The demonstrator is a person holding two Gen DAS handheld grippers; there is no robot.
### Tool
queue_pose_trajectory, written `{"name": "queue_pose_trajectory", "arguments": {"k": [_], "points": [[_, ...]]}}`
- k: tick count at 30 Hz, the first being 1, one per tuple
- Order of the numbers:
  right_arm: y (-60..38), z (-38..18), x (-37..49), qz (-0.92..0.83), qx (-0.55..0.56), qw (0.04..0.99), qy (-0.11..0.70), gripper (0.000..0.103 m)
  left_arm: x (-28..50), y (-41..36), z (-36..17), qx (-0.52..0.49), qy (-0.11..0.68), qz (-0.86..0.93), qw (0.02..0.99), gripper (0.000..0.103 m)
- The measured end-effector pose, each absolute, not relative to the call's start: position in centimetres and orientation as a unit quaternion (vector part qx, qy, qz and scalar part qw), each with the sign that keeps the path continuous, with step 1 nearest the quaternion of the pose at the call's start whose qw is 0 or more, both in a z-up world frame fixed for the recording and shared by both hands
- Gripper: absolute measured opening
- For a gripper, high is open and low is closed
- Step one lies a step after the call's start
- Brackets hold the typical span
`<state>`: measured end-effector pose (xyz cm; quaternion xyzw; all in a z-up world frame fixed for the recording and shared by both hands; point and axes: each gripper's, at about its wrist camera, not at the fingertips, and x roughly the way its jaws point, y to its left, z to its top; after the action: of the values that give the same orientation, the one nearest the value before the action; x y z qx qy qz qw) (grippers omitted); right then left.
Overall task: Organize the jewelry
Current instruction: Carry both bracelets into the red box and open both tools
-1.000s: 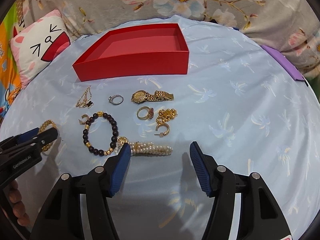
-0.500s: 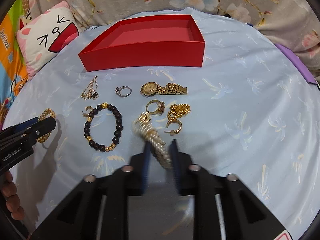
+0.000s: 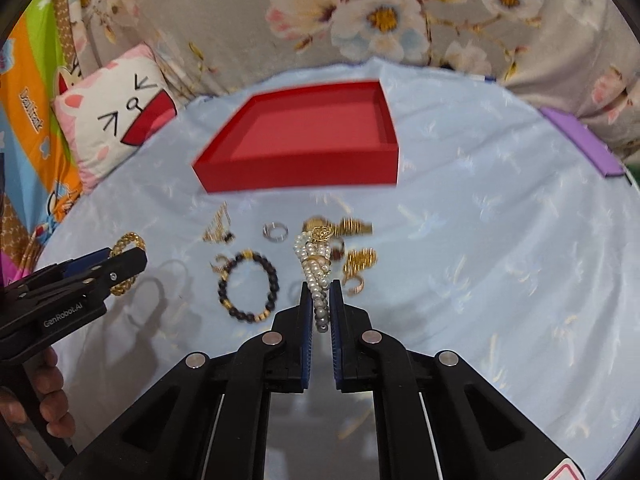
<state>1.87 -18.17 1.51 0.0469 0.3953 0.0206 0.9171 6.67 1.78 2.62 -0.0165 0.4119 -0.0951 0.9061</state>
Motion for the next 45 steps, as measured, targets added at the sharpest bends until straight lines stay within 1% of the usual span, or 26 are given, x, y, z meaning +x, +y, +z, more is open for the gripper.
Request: {"name": "queue_pose_trajectory", "arguments": {"k": [7,10,14,21,27,36,40,42,43,45], "points": [[-19.7,6.4,4.3,0.02,0.068,0.936,0.344,0.008,8.7,0.8,7.8,-0.011,0.358,-0.11,0.927,0.055],[-20.3,7.1,6.6,0.021,0.078,0.938,0.338,0.007,10.7,-0.2,9.1,0.002,0.337,-0.104,0.936,0.055],[-20.9,7.4,10.3,0.018,0.088,0.939,0.333,0.007,14.7,-1.4,9.6,-0.008,0.335,-0.106,0.936,0.055],[-20.9,6.5,18.1,0.007,0.085,0.939,0.333,0.008,22.0,-3.7,7.7,-0.003,0.353,-0.097,0.931,0.055],[-21.0,3.8,23.2,0.003,0.082,0.931,0.355,0.008,26.8,-4.7,5.3,-0.002,0.369,-0.081,0.926,0.055],[-20.1,0.1,26.5,0.011,0.079,0.918,0.389,0.008,30.1,-5.4,1.8,0.013,0.394,-0.067,0.917,0.055],[-20.0,-0.5,26.9,0.01,0.08,0.917,0.391,0.01,30.8,-5.3,0.8,0.013,0.404,-0.062,0.913,0.055],[-20.1,-0.6,27.0,0.008,0.08,0.917,0.391,0.012,30.9,-5.2,0.5,0.013,0.405,-0.058,0.912,0.056],[-20.2,-0.6,26.9,0.007,0.083,0.917,0.389,0.014,31.0,-5.1,0.4,0.012,0.405,-0.059,0.912,0.056],[-20.2,-0.4,26.7,0.005,0.084,0.92,0.384,0.018,31.0,-4.9,0.3,0.012,0.406,-0.056,0.912,0.059]]}}
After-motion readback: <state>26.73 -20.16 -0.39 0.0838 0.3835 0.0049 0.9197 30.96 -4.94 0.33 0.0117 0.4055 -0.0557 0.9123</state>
